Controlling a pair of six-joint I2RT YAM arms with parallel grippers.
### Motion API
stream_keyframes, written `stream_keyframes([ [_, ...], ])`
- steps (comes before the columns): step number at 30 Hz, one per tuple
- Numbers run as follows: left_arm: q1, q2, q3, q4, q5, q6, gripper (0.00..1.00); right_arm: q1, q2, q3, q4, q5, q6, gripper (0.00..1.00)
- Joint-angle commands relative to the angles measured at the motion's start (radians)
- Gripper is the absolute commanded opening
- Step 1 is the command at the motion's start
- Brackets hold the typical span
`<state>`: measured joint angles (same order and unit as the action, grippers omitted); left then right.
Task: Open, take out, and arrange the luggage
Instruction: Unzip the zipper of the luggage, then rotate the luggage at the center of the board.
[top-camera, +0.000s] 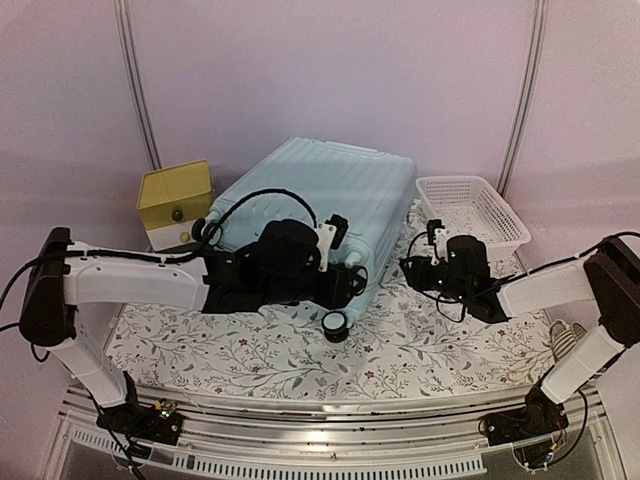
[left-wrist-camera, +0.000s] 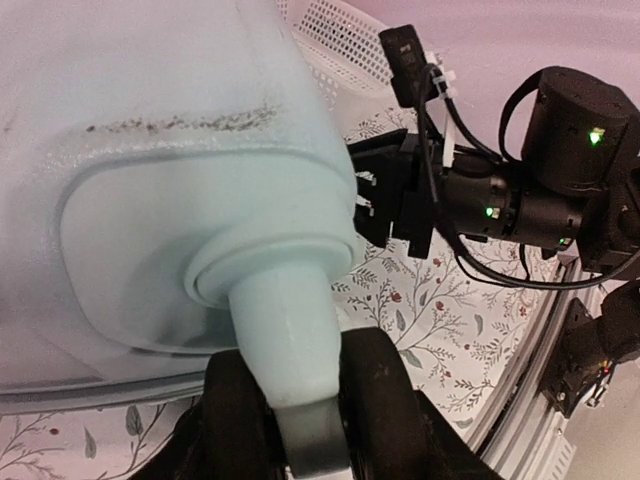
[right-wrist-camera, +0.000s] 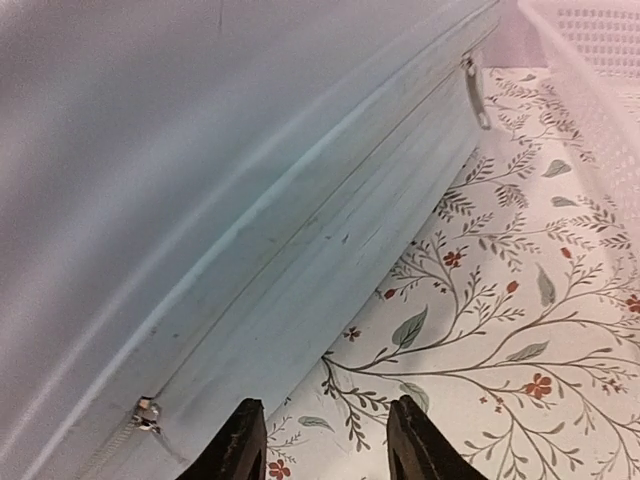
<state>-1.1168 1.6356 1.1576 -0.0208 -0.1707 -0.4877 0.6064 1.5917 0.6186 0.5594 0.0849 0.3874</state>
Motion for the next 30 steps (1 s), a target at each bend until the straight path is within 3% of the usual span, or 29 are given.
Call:
stream_keyframes([
  [1,-0.040,0.053,0.046,0.220,0.273,0.077,0.47,-0.001,-0.163,-0.038,-0.097,0.043,-0.033,0.51],
  [4,-0.050,0.045,0.059,0.207,0.280,0.094,0.76,-0.002,-0.246,-0.025,-0.209,0.026,-0.063,0.65],
  [5,-0.049,0.028,0.057,0.192,0.260,0.098,0.79,-0.002,-0.267,-0.016,-0.253,0.023,-0.068,0.70],
  [10,-0.045,-0.110,0.048,0.033,0.124,0.140,0.86,-0.001,-0.354,0.045,-0.429,-0.009,-0.065,0.83],
  [13,-0.025,-0.196,0.043,-0.066,0.056,0.153,0.87,0.000,-0.386,0.106,-0.525,-0.057,-0.041,1.00],
  [16,0.032,-0.273,0.017,-0.138,0.063,0.152,0.87,0.032,-0.352,0.239,-0.723,-0.011,0.020,0.99],
  [21,0.224,-0.374,-0.039,-0.245,0.118,0.156,0.82,0.114,-0.311,0.422,-0.926,0.117,0.096,0.99],
  [30,0.546,-0.459,-0.100,-0.321,0.157,0.204,0.86,0.115,-0.348,0.467,-0.960,0.043,0.180,0.99],
])
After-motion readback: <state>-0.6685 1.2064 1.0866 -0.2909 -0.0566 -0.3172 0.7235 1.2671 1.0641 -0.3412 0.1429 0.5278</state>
